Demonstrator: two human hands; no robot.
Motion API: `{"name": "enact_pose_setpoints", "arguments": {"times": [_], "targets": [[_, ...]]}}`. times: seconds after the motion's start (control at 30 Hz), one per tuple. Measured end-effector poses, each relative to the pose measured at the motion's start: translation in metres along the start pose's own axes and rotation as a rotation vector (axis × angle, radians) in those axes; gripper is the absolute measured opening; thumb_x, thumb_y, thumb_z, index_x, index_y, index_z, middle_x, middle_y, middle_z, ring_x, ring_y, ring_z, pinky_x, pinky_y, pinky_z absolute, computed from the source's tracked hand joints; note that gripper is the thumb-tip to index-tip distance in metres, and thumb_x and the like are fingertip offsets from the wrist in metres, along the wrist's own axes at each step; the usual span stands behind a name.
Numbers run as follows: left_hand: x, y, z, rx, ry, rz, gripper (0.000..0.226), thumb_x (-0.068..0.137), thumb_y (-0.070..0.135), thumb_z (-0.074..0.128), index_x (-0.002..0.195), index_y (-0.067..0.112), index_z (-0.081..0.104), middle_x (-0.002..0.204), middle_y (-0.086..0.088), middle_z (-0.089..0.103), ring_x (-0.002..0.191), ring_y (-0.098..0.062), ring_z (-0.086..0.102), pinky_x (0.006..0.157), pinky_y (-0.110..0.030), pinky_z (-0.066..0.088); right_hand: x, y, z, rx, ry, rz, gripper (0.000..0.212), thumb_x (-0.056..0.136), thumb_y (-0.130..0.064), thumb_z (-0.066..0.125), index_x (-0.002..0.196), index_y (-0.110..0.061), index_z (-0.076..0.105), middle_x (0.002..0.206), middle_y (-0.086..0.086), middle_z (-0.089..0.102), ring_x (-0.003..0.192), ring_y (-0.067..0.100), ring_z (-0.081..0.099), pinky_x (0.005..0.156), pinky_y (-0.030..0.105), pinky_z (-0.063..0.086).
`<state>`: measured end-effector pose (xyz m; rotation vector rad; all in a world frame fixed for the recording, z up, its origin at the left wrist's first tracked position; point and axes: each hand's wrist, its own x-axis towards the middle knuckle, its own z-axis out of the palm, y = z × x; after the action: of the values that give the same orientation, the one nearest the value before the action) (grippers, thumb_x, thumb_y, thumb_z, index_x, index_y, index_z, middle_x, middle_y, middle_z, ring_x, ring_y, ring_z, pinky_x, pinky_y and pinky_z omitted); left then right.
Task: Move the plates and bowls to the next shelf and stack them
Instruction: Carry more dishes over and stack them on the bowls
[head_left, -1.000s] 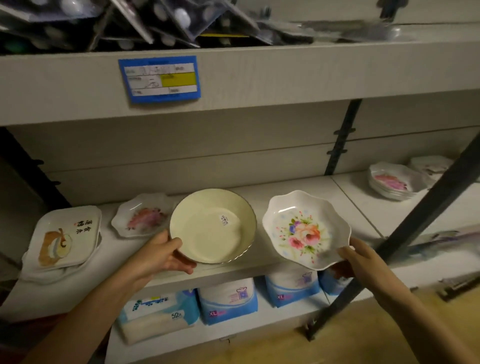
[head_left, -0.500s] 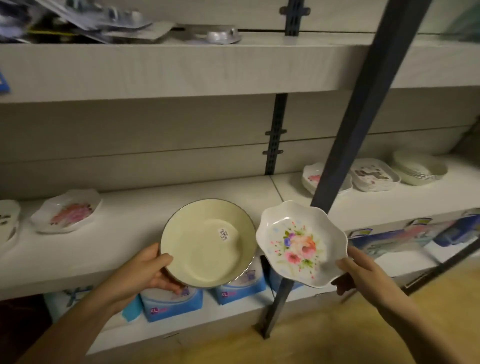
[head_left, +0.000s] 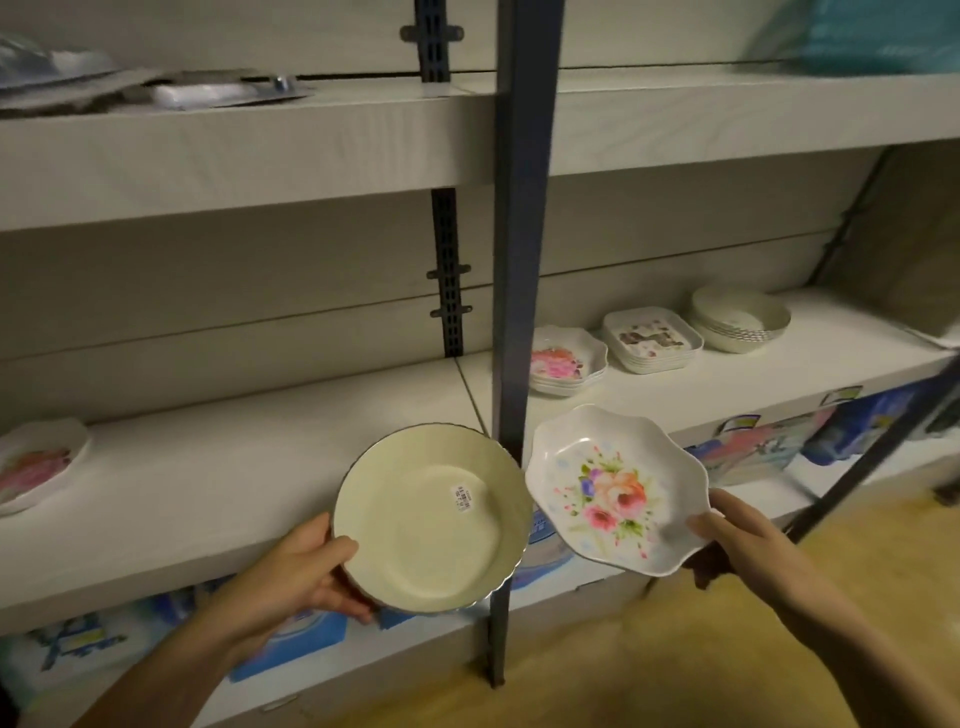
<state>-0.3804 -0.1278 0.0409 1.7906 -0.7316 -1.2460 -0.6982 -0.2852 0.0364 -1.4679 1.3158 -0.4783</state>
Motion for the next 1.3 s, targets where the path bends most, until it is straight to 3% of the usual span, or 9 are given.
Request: {"name": "enact_pose_setpoints", "arguments": {"times": [0.2,0.33,0.43,0.63,0.83,0.93,1.07,1.17,1.3], "targets": [[0.006,0.005,0.081,-0.060,0.082,-0.049,0.020,0.095,0.003,0.040,0.105,0.017,0.051,0.085,-0.018,0.068,0.056,-0.027,0.069,0.049,-0.028,0.058,0.038,0.015,-0.075,-0.034,-0.088,-0.001,0.021,0.097,-0.010,0.039,0.117,-0.014,0.047,0.091,0.018,0.061,0.060,0.019,0.056,0.045,0.018,0.046],[0.013,0.007,0.130,-0.115,0.142,-0.091,0.024,0.095,0.005,0.042,0.117,0.015,0.042,0.095,-0.017,0.063,0.059,-0.027,0.071,0.050,-0.028,0.059,0.060,0.018,-0.123,-0.052,-0.134,-0.007,0.014,0.096,-0.011,0.042,0.103,-0.019,0.051,0.085,0.017,0.062,0.056,0.019,0.058,0.060,0.034,0.050],[0.020,0.017,0.156,-0.116,0.156,-0.098,0.027,0.095,0.007,0.042,0.119,0.020,0.039,0.098,-0.009,0.062,0.067,-0.028,0.073,0.053,-0.027,0.059,0.075,0.020,-0.148,-0.071,-0.152,-0.005,0.019,0.097,-0.009,0.041,0.088,-0.021,0.053,0.077,0.016,0.061,0.049,0.016,0.057,0.060,0.033,0.048],[0.049,0.040,0.182,-0.120,0.188,-0.119,0.043,0.095,0.007,0.043,0.137,0.014,0.036,0.098,-0.009,0.063,0.067,-0.025,0.073,0.054,-0.026,0.059,0.124,0.015,-0.175,-0.066,-0.186,-0.023,0.016,0.096,-0.008,0.041,0.093,-0.015,0.055,0.071,0.017,0.060,0.046,0.015,0.056,0.059,0.034,0.046],[0.082,0.054,0.195,-0.153,0.223,-0.113,0.043,0.096,0.007,0.041,0.138,0.012,0.035,0.100,-0.009,0.062,0.067,-0.022,0.072,0.053,-0.024,0.058,0.190,-0.007,-0.171,-0.119,-0.192,-0.060,0.015,0.097,-0.016,0.043,0.101,-0.007,0.054,0.083,0.020,0.065,0.070,0.027,0.061,0.064,0.032,0.051],[0.100,0.055,0.196,-0.203,0.237,-0.131,0.045,0.096,0.006,0.040,0.140,0.013,0.031,0.097,-0.005,0.060,0.074,-0.028,0.071,0.055,-0.027,0.060,0.230,-0.018,-0.159,-0.138,-0.202,-0.102,0.020,0.097,-0.018,0.043,0.109,-0.005,0.051,0.079,0.016,0.066,0.065,0.024,0.061,0.063,0.030,0.050],[0.114,0.057,0.201,-0.211,0.304,-0.141,0.038,0.095,0.006,0.042,0.131,0.013,0.036,0.092,-0.002,0.058,0.065,-0.022,0.069,0.065,-0.036,0.061,0.275,-0.035,-0.136,-0.155,-0.251,-0.155,0.023,0.098,-0.018,0.041,0.114,-0.004,0.048,0.077,0.012,0.066,0.062,0.018,0.060,0.058,0.024,0.045],[0.115,0.059,0.211,-0.276,0.343,-0.159,0.031,0.094,0.007,0.044,0.119,0.024,0.036,0.090,0.000,0.056,0.061,-0.021,0.069,0.050,-0.028,0.059,0.303,-0.047,-0.115,-0.189,-0.288,-0.198,0.018,0.097,-0.015,0.040,0.108,-0.004,0.050,0.074,0.012,0.066,0.058,0.017,0.060,0.053,0.021,0.044],[0.116,0.057,0.217,-0.318,0.396,-0.160,0.037,0.093,0.009,0.046,0.127,0.021,0.037,0.097,-0.004,0.058,0.065,-0.023,0.069,0.048,-0.026,0.057,0.338,-0.055,-0.086,-0.264,-0.303,-0.183,0.030,0.095,-0.011,0.040,0.099,0.011,0.059,0.073,0.020,0.066,0.045,0.012,0.058,0.041,0.015,0.040]]}}
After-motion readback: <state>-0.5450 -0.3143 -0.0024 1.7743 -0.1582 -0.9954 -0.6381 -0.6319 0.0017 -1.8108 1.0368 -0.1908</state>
